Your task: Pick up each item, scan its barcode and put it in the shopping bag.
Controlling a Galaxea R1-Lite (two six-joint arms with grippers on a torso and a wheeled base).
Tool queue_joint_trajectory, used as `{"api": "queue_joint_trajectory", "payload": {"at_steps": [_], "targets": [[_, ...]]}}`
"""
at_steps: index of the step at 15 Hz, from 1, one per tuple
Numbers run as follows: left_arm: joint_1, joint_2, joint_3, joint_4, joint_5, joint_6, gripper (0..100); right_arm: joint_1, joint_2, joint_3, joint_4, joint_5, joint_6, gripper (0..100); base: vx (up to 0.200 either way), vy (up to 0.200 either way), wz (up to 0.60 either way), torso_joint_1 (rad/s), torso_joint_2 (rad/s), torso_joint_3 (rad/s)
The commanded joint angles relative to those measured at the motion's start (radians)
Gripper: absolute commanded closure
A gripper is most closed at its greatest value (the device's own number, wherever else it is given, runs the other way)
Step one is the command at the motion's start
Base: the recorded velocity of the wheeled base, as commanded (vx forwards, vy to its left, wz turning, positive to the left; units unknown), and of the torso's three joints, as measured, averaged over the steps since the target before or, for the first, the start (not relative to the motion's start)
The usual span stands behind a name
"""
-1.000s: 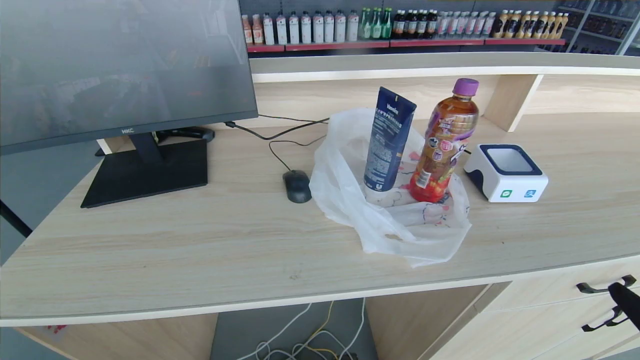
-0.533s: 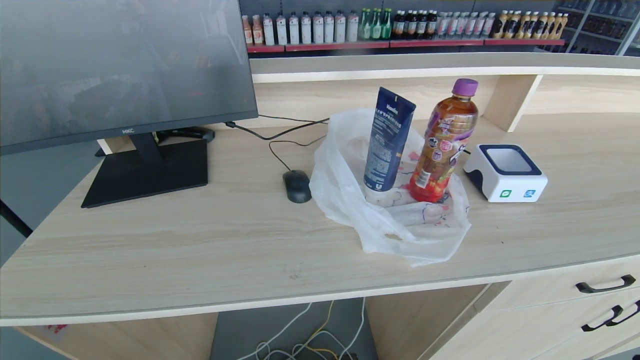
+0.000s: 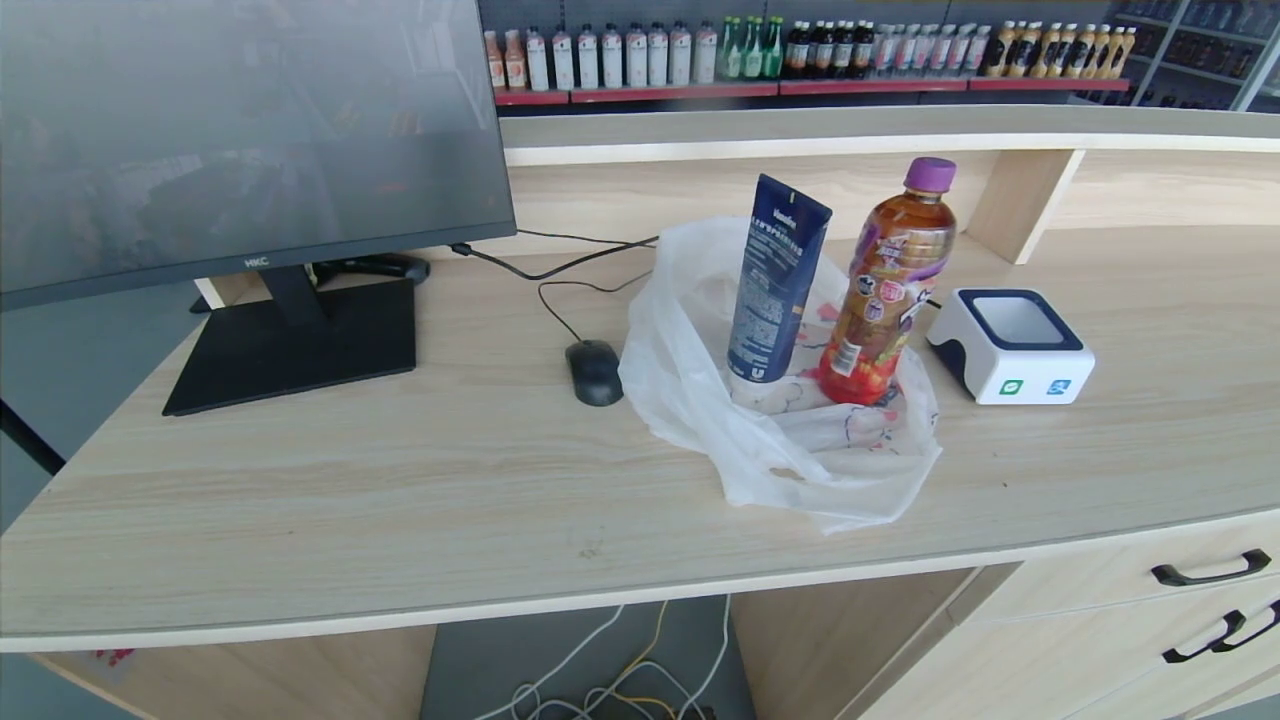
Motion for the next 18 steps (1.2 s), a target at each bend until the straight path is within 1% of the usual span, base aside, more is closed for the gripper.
{"api": "queue_joint_trajectory", "payload": {"at_steps": [1, 2, 3, 4, 6, 8, 13, 18], "targets": [[0.000, 0.000, 0.000, -0.001, 0.000, -0.001, 0, -0.139, -0.034, 0.002, -0.004, 0.041, 0.048, 0, 0.000, 0.000, 0.00, 0.000, 0.00, 0.000], [0.002, 0.000, 0.000, 0.000, 0.000, -0.001, 0, -0.139, -0.033, 0.003, -0.006, 0.021, 0.067, 0, 0.000, 0.000, 0.00, 0.000, 0.00, 0.000], [0.000, 0.000, 0.000, 0.000, 0.000, -0.001, 0, -0.136, -0.036, 0.003, -0.010, 0.035, 0.083, 0, 0.000, 0.000, 0.00, 0.000, 0.00, 0.000], [0.000, 0.000, 0.000, 0.000, 0.000, 0.000, 0, -0.108, -0.053, 0.002, -0.006, 0.087, 0.086, 0, 0.000, 0.000, 0.00, 0.000, 0.00, 0.000], [0.000, 0.000, 0.000, 0.000, 0.000, 0.000, 0, -0.073, -0.073, 0.002, -0.006, 0.105, 0.085, 0, 0.000, 0.000, 0.00, 0.000, 0.00, 0.000], [0.002, 0.000, 0.000, 0.000, 0.000, -0.001, 0, -0.077, -0.114, 0.003, -0.007, 0.104, 0.076, 0, 0.000, 0.000, 0.00, 0.000, 0.00, 0.000], [0.000, 0.000, 0.000, 0.000, 0.000, 0.000, 0, -0.077, -0.114, 0.003, -0.009, 0.101, 0.100, 0, 0.000, 0.000, 0.00, 0.000, 0.00, 0.000], [0.000, 0.000, 0.000, 0.000, 0.000, -0.001, 0, -0.077, -0.114, 0.003, -0.009, 0.101, 0.097, 0, 0.000, 0.000, 0.00, 0.000, 0.00, 0.000]]}}
